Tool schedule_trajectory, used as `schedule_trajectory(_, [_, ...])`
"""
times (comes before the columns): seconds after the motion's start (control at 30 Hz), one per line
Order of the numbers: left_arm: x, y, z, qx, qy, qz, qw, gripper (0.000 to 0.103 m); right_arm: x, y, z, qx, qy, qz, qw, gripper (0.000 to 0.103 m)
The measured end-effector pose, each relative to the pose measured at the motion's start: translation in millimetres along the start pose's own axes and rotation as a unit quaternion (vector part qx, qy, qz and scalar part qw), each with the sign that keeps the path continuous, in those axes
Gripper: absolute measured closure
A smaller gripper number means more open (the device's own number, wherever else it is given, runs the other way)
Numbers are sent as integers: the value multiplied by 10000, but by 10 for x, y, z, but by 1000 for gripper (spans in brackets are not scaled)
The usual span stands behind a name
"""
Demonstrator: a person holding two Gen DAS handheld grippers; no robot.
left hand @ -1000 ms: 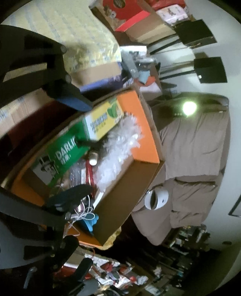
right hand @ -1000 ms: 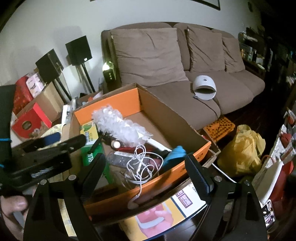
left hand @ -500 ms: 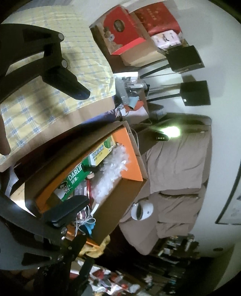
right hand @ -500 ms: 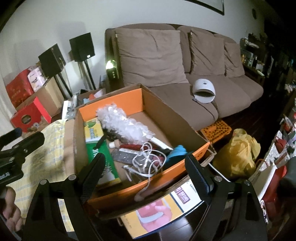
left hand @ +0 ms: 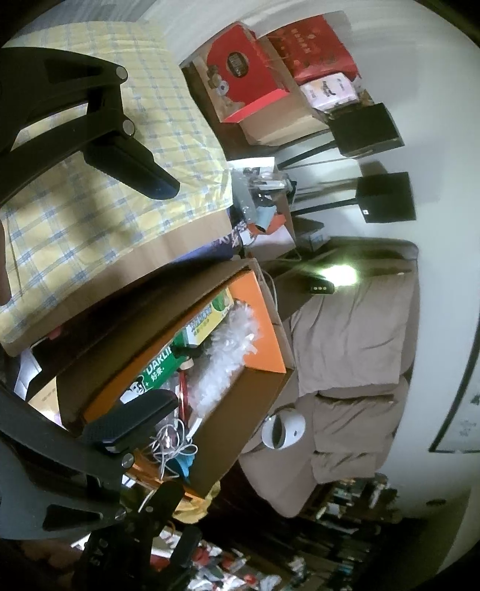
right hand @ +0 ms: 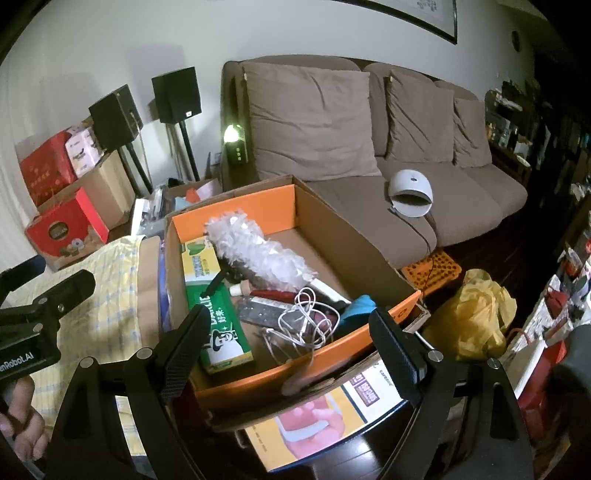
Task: Organize objects
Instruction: 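Open both grippers and withdraw them from the box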
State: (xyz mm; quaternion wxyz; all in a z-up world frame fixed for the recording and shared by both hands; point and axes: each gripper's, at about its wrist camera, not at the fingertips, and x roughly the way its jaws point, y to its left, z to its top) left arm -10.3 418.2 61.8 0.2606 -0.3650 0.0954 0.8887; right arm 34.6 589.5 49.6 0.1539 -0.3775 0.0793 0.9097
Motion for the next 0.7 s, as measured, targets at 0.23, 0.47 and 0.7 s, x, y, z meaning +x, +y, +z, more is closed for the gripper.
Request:
schedule_trajectory(0.23, [10,102,-3,-222,76,-91,9997,0,-15,13,-7,-29,-23,-39,10000,14])
schedule_trajectory(0.47, [21,130,-24,-288,139,-182,9993,0,-3,12,2,-44,9,-46,10000,14])
schedule_trajectory(0.7, [5,104,-34,-266,177,-273,9991,0,-1,21,7,-56,23,-51,10000,14])
